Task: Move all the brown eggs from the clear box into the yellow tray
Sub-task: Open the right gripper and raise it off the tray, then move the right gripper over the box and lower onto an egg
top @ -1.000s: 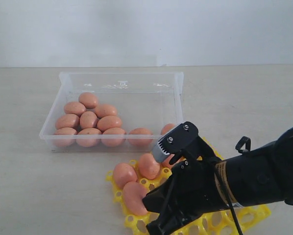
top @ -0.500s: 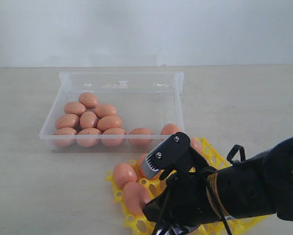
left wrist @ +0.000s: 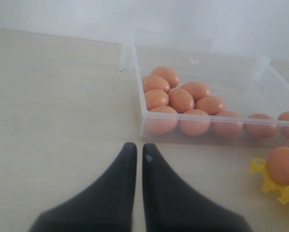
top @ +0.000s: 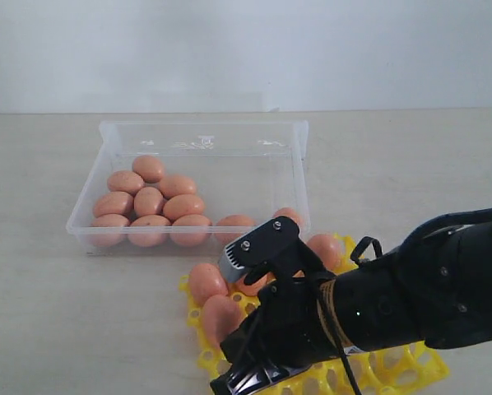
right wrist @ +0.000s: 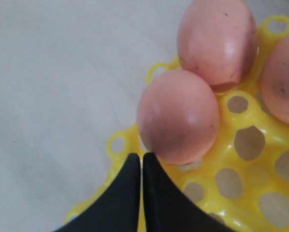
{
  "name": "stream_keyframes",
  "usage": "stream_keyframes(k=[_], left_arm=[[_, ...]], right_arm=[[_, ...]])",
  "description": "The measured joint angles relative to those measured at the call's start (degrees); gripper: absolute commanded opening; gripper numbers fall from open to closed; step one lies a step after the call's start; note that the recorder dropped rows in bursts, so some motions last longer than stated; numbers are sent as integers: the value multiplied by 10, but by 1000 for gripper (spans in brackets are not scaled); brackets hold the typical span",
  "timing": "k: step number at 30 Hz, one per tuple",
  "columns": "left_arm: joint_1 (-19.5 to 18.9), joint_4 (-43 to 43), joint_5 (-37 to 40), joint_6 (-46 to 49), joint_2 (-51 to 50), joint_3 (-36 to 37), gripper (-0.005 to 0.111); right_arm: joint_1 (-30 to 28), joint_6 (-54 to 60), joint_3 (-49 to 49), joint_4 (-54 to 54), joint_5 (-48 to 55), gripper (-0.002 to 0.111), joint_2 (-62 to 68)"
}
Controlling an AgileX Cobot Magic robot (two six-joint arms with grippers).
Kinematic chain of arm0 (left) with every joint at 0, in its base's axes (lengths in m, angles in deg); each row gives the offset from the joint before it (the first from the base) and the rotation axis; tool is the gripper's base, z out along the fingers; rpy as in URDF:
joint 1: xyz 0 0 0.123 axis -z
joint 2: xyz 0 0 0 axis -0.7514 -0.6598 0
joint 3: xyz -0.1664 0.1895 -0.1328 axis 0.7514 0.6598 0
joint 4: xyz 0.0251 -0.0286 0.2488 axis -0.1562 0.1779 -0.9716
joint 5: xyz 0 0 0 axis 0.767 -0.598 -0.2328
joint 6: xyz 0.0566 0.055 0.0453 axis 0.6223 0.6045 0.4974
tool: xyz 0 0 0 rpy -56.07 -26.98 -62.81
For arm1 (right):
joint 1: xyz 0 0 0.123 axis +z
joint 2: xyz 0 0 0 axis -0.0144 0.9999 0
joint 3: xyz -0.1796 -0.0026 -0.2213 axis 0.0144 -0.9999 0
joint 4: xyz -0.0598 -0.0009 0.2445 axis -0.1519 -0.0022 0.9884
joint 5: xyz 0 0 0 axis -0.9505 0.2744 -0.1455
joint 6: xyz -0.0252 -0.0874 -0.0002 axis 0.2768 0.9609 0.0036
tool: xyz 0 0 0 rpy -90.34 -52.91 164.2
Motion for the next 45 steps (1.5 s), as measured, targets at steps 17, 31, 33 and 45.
stream_keyframes(k=[17, 31, 33, 45], left_arm=[[0, 0, 0, 0, 0, 0, 4], [0, 0, 0, 0, 0, 0, 4], [0, 0, 0, 0, 0, 0, 4], [0, 0, 0, 0, 0, 0, 4]], right_arm=[[0, 30, 24, -14, -55, 0, -97], [0, 40, 53, -25, 186, 0, -166], [0, 49, 77, -28, 248, 0, -166], [0, 490, 309, 201, 677, 0, -28]])
